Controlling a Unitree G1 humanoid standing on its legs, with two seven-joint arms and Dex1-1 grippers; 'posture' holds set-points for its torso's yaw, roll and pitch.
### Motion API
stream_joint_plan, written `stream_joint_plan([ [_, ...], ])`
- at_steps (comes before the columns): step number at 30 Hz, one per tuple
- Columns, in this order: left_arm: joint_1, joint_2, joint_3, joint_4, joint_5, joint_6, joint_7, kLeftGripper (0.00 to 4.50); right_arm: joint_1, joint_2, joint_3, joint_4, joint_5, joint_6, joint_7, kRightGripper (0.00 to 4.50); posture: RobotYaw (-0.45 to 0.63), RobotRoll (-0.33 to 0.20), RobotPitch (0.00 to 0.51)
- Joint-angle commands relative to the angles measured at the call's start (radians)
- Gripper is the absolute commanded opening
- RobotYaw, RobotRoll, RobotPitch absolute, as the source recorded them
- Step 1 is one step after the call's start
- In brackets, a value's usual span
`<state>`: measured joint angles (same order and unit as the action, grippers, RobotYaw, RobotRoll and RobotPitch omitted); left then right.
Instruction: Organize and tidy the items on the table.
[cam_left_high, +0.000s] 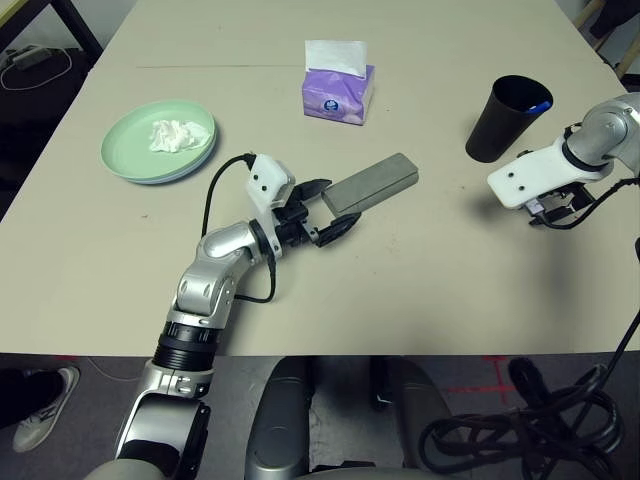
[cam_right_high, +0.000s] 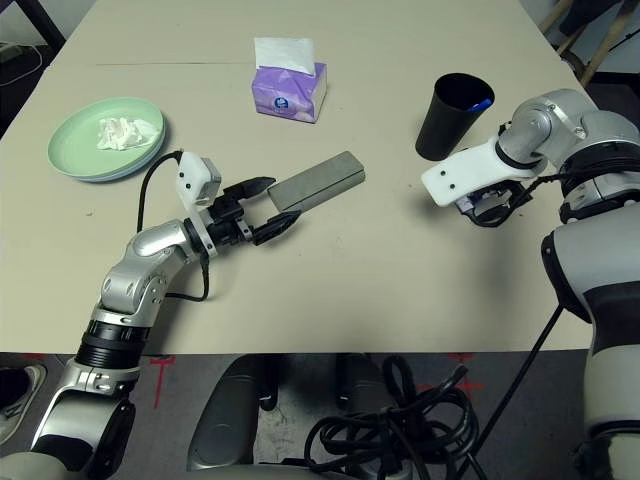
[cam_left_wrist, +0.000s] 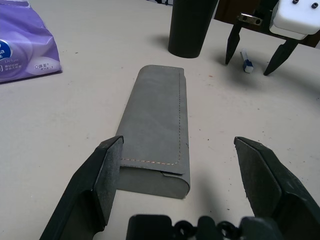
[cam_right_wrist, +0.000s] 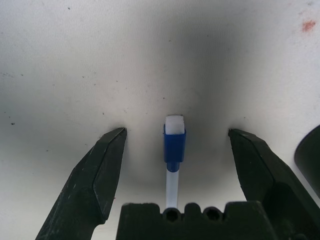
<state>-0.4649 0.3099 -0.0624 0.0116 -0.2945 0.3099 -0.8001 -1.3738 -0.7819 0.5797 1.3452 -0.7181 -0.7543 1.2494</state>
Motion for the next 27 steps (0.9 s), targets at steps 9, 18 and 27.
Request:
stream_joint_plan([
  [9,0.004,0.003,-0.009,-0.021,-0.012,0.009,0.0,4.5,-0.024,-0.031,0.005,0.015,-0.024,0.03,0.022,2.35,0.21,0.0,0.279],
  [18,-0.023,0.005,-0.013,0.017,-0.007,-0.004,-0.017,4.5,-0.03,-0.048,-0.031,0.014,0.015,0.054,0.089,0.42,0.18,0.0,0.242],
  [27,-0.11,0.014,-0.006,0.095,-0.003,-0.037,-0.063,4.5,-0.014,0.009,-0.328,0.016,0.508,0.406,0.365,0.42,0.14,0.0,0.19],
])
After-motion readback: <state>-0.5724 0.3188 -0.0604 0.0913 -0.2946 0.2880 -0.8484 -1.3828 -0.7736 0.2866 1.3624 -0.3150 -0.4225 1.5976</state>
